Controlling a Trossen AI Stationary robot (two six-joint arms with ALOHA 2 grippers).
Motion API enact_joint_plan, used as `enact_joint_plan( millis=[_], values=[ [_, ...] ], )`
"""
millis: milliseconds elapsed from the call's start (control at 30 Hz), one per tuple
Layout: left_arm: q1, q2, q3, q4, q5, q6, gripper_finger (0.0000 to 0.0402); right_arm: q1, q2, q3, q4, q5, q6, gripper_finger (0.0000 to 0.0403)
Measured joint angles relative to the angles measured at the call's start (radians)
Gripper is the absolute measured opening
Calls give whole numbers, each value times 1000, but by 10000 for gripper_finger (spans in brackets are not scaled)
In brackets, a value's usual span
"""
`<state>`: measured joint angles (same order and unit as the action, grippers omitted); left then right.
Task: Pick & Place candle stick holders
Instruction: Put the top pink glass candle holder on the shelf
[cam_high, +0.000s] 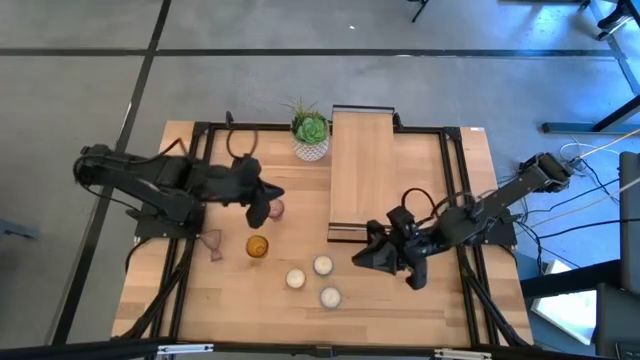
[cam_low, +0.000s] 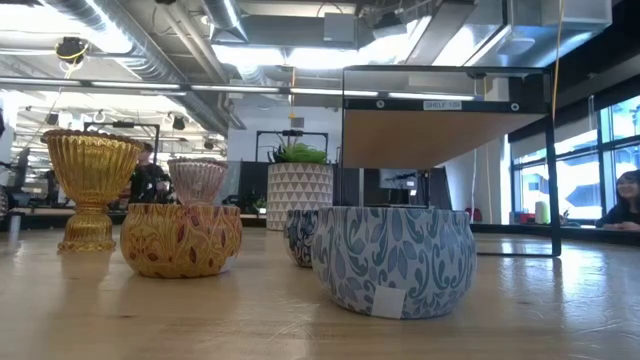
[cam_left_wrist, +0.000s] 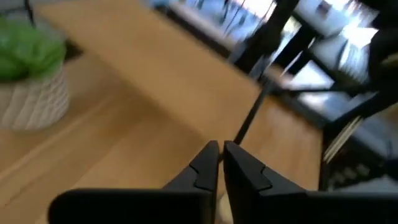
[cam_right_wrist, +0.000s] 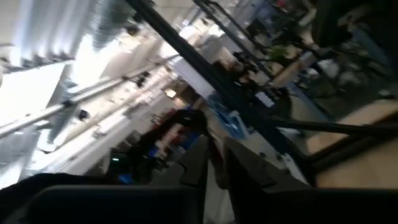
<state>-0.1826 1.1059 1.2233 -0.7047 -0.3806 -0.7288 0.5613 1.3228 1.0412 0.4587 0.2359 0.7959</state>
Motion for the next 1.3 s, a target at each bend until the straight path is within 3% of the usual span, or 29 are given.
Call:
enact_joint_plan(
  millis=[133,267,467,667,1033,1300],
  values=[
    [114,61,33,-206,137,-16,71,2,0,75,-196,73,0,105],
    [197,129,34,-323,262,-21,113,3,4,105,-253,138,1,146],
    [299,227,34,-434,306,-18,154,4,5,107,-292,164,45,179],
    [398,343,34,-432,407,48,172,4,15,107,-341,208,77,188],
    [468,415,-8,-437,408,166,176,8,36,108,-354,209,133,188],
    [403,389,-92,-404,408,182,175,16,48,108,-371,209,150,188]
  ],
)
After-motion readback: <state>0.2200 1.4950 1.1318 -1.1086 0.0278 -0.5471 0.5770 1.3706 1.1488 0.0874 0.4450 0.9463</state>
